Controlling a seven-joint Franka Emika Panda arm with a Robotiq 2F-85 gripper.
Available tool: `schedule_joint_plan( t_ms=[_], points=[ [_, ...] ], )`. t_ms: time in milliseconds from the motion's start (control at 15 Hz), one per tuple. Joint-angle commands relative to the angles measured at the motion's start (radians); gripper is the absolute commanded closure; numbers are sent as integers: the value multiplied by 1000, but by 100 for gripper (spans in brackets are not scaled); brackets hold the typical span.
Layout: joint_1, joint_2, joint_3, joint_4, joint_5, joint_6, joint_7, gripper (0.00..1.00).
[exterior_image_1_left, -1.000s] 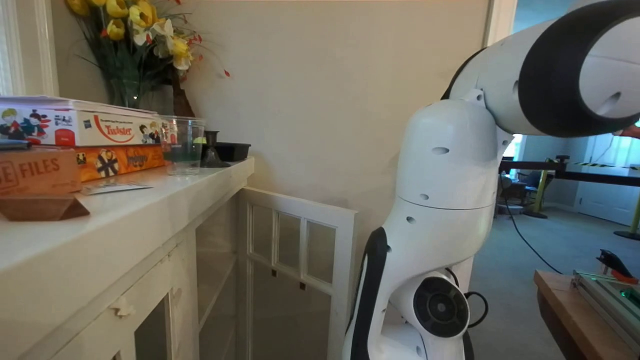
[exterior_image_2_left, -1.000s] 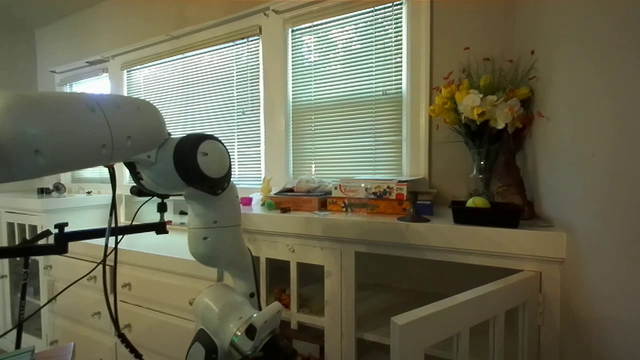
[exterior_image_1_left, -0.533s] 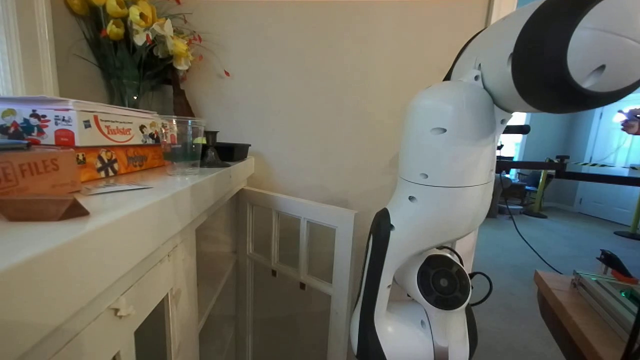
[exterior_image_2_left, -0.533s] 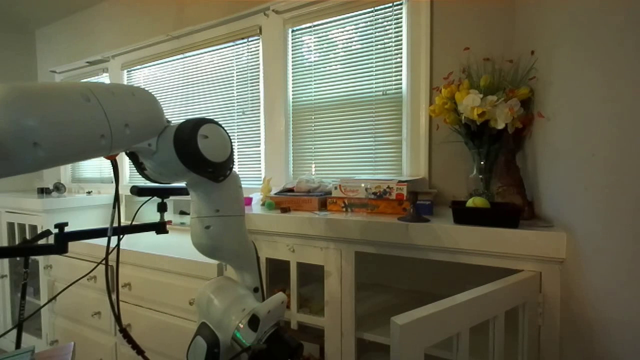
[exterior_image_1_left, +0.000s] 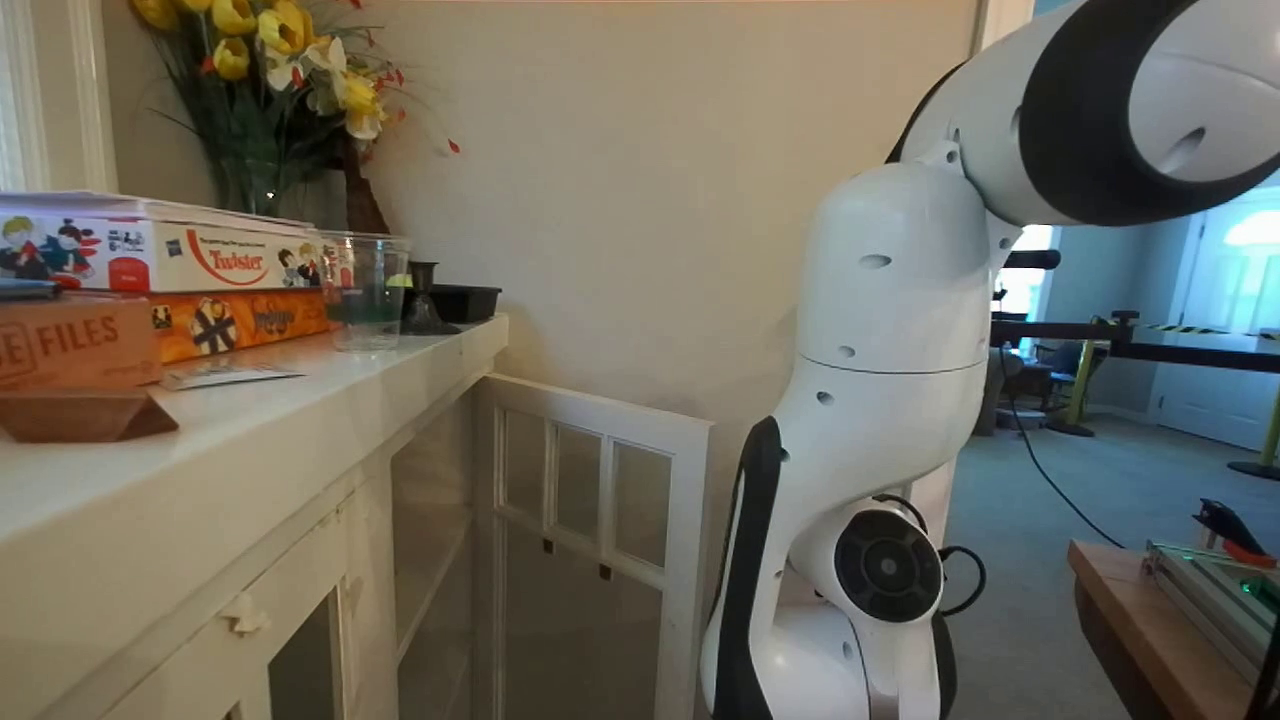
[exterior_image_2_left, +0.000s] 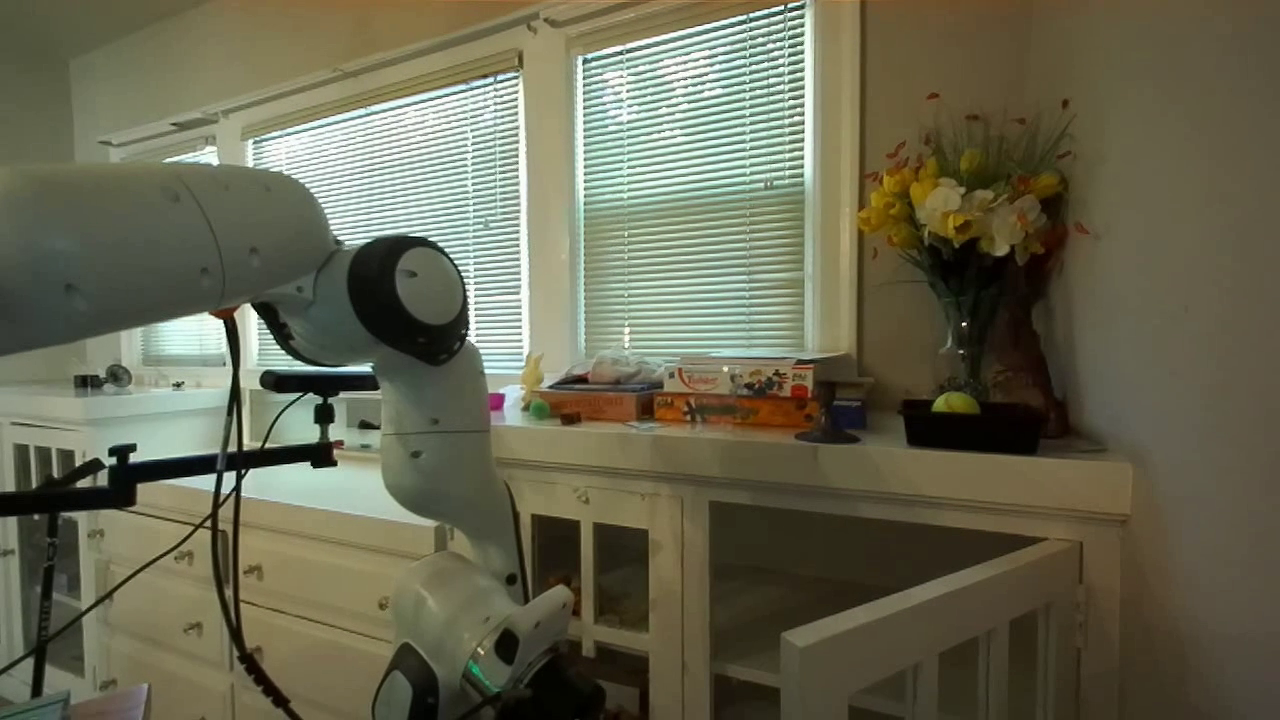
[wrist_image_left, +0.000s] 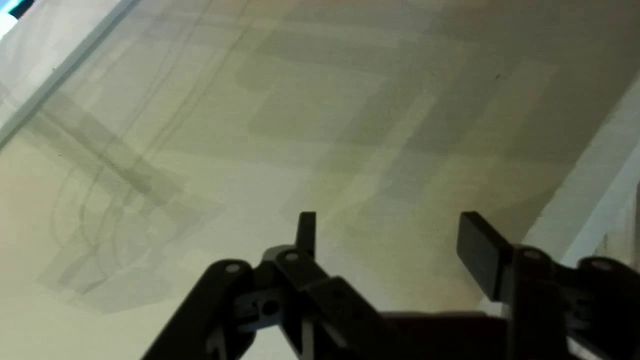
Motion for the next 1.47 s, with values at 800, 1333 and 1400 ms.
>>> schedule_joint_plan(
  t_ms=[800,1333,1400],
  points=[
    [190,165,-281,300,277,19,-75,75],
    [290,277,-361,450,408,18,-165,100],
    [285,287,-372,476,403,18,-167,100]
  ],
)
